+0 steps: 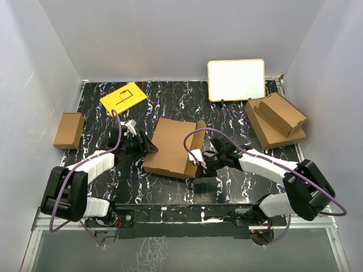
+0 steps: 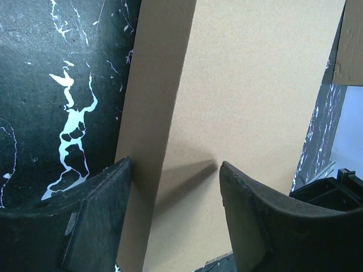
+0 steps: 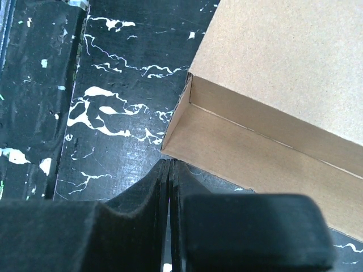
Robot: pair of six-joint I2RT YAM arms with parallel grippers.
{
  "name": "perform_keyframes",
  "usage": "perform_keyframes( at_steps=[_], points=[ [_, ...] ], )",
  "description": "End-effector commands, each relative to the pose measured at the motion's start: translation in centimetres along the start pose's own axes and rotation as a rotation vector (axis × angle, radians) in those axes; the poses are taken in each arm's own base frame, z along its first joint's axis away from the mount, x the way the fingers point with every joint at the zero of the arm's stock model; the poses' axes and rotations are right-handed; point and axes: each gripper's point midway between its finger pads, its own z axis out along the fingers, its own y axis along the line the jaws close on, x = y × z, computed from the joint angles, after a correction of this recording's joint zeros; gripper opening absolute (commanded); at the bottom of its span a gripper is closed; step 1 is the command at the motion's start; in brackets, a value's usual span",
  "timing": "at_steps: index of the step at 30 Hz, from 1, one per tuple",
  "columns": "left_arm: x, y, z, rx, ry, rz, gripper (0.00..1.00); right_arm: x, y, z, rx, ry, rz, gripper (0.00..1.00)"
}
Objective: Fold the paper box
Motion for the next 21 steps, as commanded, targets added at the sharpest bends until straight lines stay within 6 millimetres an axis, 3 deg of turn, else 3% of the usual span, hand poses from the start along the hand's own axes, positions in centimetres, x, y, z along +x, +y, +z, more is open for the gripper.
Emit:
perform_keyframes(
  at_steps=[1, 4, 7, 11, 13, 16, 18, 21],
  points=[
    [1.1, -1.1, -0.1, 0.052, 0.062, -0.003, 0.61, -3.8, -1.3, 0.1, 0.011, -0.134, -0.126, 0.09],
    [0.5, -1.3, -0.1, 0.037, 0.061, 0.021, 0.63, -3.1, -0.3, 0.1, -0.043, -0.112, -0.138, 0.12],
    [-2.1, -1.4, -1.0, -0.034, 0.003, 0.081, 0.7, -1.7, 0.3, -0.8, -0.09, -0.034, -0.191, 0.16],
    [-6.1, -2.5, -3.9, -0.102, -0.125, 0.16, 0.83, -1.1, -1.4, -3.8, -0.018, -0.025, -0.177, 0.19],
    [-7.1, -3.3, -5.3, -0.103, -0.169, 0.186, 0.85, -1.7, -2.7, -5.5, 0.047, -0.048, -0.164, 0.22],
    [-6.3, -4.5, -6.5, -0.051, -0.179, 0.177, 0.84, -3.5, -6.0, -8.2, 0.204, -0.069, -0.091, 0.31],
    [-4.2, -4.6, -6.8, -0.001, -0.151, 0.123, 0.81, -4.9, -9.3, -10.1, 0.335, -0.06, -0.026, 0.42],
    [-1.3, -4.7, -7.7, 0.063, -0.124, 0.046, 0.64, -5.8, -13.8, -12.3, 0.47, -0.042, 0.015, 0.54]
  ],
)
